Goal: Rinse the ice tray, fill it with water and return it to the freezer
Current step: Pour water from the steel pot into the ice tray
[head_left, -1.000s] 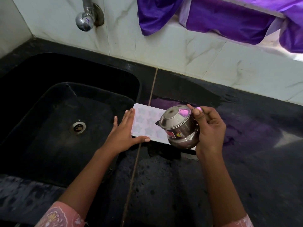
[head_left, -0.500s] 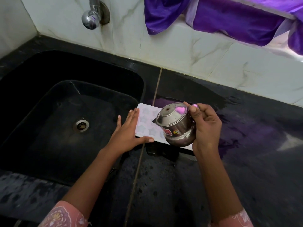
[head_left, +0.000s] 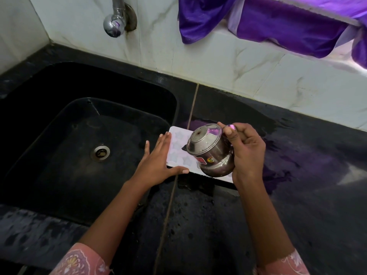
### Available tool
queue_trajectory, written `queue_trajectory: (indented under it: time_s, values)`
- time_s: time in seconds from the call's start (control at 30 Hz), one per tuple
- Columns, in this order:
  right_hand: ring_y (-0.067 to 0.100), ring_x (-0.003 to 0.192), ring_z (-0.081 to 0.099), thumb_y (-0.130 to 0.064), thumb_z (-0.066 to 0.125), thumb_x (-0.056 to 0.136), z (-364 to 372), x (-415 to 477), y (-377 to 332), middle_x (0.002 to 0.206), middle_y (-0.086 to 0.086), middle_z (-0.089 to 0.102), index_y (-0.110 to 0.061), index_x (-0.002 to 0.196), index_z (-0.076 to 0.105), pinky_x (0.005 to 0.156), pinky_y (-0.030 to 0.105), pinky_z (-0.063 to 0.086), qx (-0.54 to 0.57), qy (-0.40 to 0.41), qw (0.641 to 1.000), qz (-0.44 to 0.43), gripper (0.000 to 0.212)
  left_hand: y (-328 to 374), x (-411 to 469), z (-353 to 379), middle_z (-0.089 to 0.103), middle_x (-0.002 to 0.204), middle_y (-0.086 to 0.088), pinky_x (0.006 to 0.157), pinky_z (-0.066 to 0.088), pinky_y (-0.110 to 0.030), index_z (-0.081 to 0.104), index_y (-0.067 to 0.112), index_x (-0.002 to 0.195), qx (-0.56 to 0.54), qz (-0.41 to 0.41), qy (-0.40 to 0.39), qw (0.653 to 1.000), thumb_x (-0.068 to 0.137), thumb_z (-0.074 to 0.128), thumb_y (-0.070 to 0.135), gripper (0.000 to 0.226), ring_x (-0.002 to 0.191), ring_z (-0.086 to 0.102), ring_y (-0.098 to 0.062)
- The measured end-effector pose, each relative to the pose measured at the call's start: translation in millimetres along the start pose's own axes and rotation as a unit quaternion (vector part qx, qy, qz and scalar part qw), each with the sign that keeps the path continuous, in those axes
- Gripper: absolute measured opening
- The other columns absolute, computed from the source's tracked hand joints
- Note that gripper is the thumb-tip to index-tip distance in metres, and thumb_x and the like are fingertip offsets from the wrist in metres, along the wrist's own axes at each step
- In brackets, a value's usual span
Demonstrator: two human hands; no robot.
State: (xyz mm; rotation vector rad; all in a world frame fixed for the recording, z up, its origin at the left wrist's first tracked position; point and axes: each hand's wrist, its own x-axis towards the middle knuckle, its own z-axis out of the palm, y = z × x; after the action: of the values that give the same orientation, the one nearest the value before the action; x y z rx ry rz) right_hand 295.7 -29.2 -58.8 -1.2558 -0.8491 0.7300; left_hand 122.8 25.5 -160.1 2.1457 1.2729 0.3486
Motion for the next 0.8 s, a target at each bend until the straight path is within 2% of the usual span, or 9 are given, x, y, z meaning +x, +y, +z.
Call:
queue_trajectory:
  time_s: [0.17, 0.27, 0.43, 0.6, 0.7, 0.8]
  values:
    - [0.016, 0.078, 0.065, -0.004, 0.065, 0.079, 1, 1, -1, 0.065, -0.009, 0.069, -0.013, 0.075, 0.060, 0.073, 0.024, 0.052, 0.003, 0.006, 1.000, -0.005, 0.011, 1, 0, -1, -0.008, 0.158, 0.004, 0.111, -0.017, -0.037, -0.010, 0.016, 0.148, 0.001, -0.003, 0.002, 1.000, 0.071, 0.055, 0.068, 0.114, 0.142, -0.014, -0.005]
    - [0.013, 0.077, 0.066, -0.005, 0.065, 0.078, 0, 1, -1, 0.065, -0.009, 0.069, -0.012, 0.075, 0.060, 0.073, 0.023, 0.053, 0.017, 0.009, 1.000, -0.002, 0.009, 1, 0, -1, -0.008, 0.158, 0.004, 0.110, -0.018, -0.035, -0.010, 0.016, 0.149, 0.002, -0.002, 0.002, 1.000, 0.070, 0.055, 0.069, 0.115, 0.142, -0.014, -0.005]
    - [0.013, 0.080, 0.069, -0.027, 0.073, 0.061, -1, -1, 4, 0.070, -0.006, 0.072, -0.023, 0.064, 0.068, 0.078, 0.025, 0.054, 0.076, 0.016, 0.997, 0.017, 0.007, 2, -1, -2, -0.009, 0.158, 0.004, 0.111, -0.017, -0.037, -0.010, 0.015, 0.148, -0.009, -0.006, -0.005, 1.000, 0.072, 0.057, 0.066, 0.114, 0.142, -0.014, -0.005]
    - [0.016, 0.087, 0.068, -0.034, 0.076, 0.057, -7, -3, 15, 0.078, -0.002, 0.073, -0.024, 0.066, 0.070, 0.083, 0.030, 0.053, 0.125, 0.043, 0.991, 0.032, 0.015, 3, -1, -3, -0.011, 0.158, 0.003, 0.112, -0.016, -0.037, -0.012, 0.015, 0.148, 0.002, -0.010, -0.007, 1.000, 0.070, 0.055, 0.069, 0.116, 0.141, -0.015, -0.006]
    - [0.017, 0.089, 0.068, -0.034, 0.076, 0.057, -8, -4, 19, 0.079, -0.001, 0.073, -0.022, 0.069, 0.067, 0.079, 0.025, 0.053, 0.154, 0.056, 0.986, 0.037, 0.019, 3, -1, -5, -0.013, 0.157, 0.001, 0.110, -0.017, -0.035, -0.014, 0.014, 0.147, 0.017, -0.011, -0.013, 1.000, 0.066, 0.049, 0.075, 0.119, 0.142, -0.016, -0.008]
    - [0.013, 0.092, 0.069, -0.033, 0.071, 0.058, -9, -7, 21, 0.075, -0.005, 0.072, -0.021, 0.067, 0.065, 0.075, 0.019, 0.052, 0.187, 0.060, 0.980, 0.043, 0.015, 0, 2, -6, -0.018, 0.156, -0.001, 0.108, -0.021, -0.034, -0.015, 0.014, 0.147, 0.028, -0.010, -0.021, 0.999, 0.049, 0.030, 0.096, 0.135, 0.137, -0.023, -0.005]
